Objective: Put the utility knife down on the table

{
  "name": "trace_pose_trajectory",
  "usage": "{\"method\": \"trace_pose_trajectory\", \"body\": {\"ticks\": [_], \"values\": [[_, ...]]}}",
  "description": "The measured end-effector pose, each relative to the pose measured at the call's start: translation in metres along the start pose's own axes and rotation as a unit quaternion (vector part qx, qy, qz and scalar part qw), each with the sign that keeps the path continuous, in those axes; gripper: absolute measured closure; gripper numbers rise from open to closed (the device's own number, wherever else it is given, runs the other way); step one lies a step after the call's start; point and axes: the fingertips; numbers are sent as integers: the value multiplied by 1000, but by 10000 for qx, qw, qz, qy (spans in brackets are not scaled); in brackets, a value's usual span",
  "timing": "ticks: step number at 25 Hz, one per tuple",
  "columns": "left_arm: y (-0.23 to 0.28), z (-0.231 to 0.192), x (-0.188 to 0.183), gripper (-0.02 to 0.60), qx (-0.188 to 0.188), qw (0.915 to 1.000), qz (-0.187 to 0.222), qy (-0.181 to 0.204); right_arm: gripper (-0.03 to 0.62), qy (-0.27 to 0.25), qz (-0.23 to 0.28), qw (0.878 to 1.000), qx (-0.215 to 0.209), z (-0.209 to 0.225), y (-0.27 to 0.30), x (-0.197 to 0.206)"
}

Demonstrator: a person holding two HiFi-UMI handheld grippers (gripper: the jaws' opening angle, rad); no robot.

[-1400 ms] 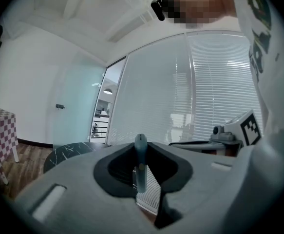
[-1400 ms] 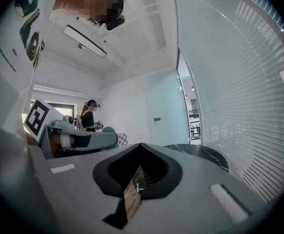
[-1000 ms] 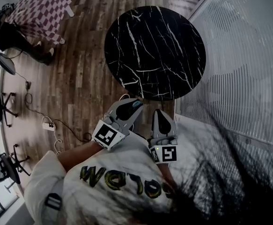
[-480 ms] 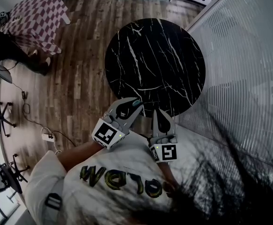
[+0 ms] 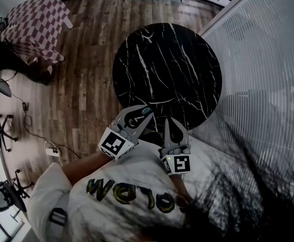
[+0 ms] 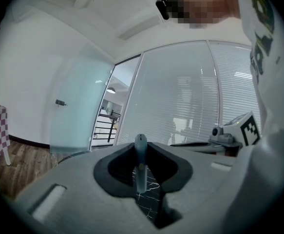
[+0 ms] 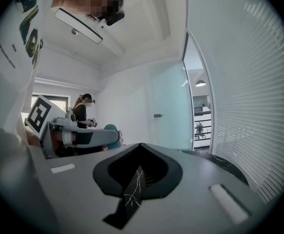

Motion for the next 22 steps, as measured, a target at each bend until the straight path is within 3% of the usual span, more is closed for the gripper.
{"method": "trace_pose_trajectory", "body": {"ticks": [6,14,22], "values": [[20,-2,-2,512,-9,10000,-12,-10,592,-213,3,9998,13,22,4,2],[53,12,-5,512,-21,9999,-63,94,592,-89,17,9998,166,67,-5,-3],[69,19,-2,512,-67,9998,-149,103,592,-13,-66,9999,106,81,-11,2]]}}
Point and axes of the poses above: the fingertips, and each gripper's own axes: y forward along the fingers, z to its right, x out of its underside, and after that the axes turned 10 degrees about x, right-handed
